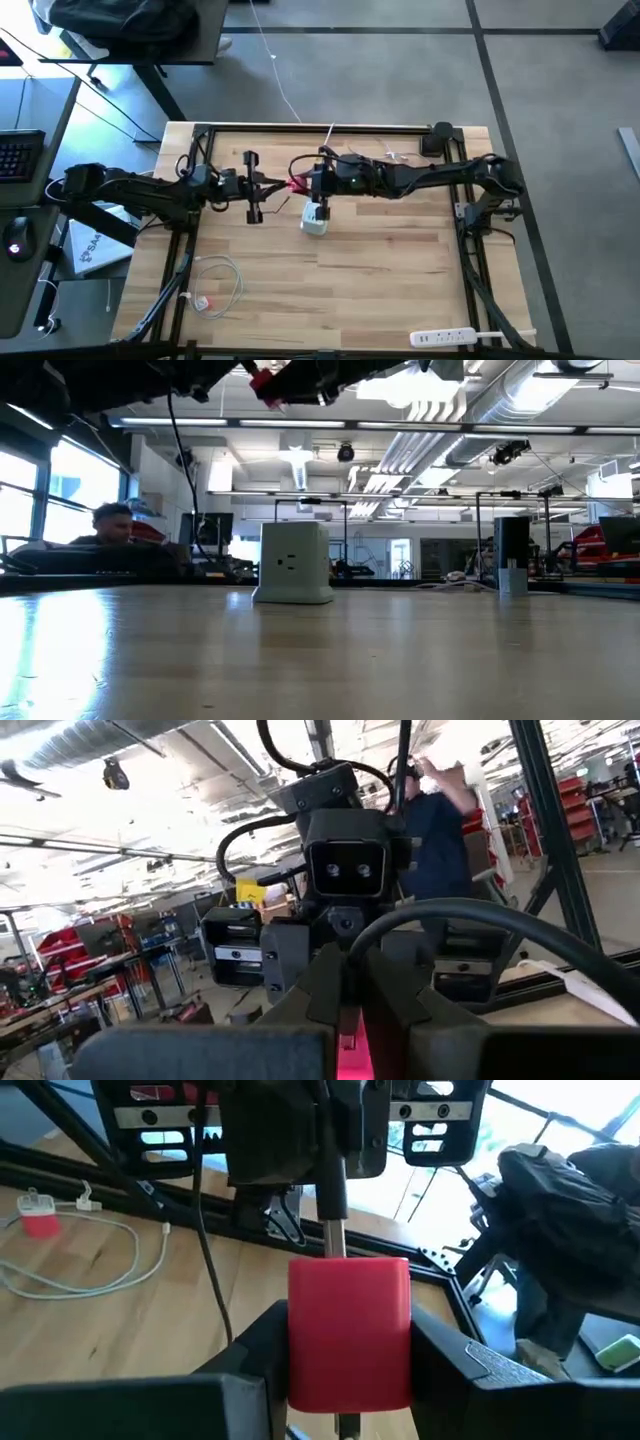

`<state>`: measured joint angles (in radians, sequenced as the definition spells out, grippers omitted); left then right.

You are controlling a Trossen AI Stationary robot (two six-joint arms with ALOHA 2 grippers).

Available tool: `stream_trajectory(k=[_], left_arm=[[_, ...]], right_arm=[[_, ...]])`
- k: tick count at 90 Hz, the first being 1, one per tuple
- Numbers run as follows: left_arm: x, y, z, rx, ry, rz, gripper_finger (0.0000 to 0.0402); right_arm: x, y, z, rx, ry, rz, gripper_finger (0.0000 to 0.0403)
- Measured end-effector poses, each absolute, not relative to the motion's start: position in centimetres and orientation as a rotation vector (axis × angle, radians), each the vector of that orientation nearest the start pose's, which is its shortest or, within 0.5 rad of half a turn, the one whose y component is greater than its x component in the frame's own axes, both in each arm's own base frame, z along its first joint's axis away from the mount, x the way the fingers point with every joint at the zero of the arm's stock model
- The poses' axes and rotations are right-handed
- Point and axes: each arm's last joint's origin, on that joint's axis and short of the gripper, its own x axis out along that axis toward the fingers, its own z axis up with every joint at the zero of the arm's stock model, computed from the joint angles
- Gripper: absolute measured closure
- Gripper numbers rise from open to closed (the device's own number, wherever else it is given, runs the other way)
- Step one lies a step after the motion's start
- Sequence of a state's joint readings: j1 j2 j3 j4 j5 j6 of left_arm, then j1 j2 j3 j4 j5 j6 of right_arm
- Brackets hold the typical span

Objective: Insert USB
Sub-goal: Insert the black charger cable into the pink charger adapter

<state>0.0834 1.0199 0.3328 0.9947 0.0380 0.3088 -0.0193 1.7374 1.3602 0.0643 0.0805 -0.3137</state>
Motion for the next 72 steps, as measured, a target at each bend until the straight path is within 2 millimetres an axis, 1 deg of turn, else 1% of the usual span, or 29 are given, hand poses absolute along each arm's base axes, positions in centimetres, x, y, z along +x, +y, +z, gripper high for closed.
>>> stream_trajectory(k=[24,60,72], left_arm=[[20.07,1.45,24.9,0.331,-0.307,0.05,0.0399],[19.94,1.4,25.02,0.326,-0.312,0.037,0.0399],[19.96,1.4,25.0,0.326,-0.31,0.037,0.0399]], right_arm=[[40.57,-0.85,30.01,-0.294,0.315,-0.014,0.0288],[40.59,-0.97,30.1,-0.309,0.308,-0.033,0.0288],[40.31,-0.95,30.67,-0.319,0.292,-0.034,0.0288]])
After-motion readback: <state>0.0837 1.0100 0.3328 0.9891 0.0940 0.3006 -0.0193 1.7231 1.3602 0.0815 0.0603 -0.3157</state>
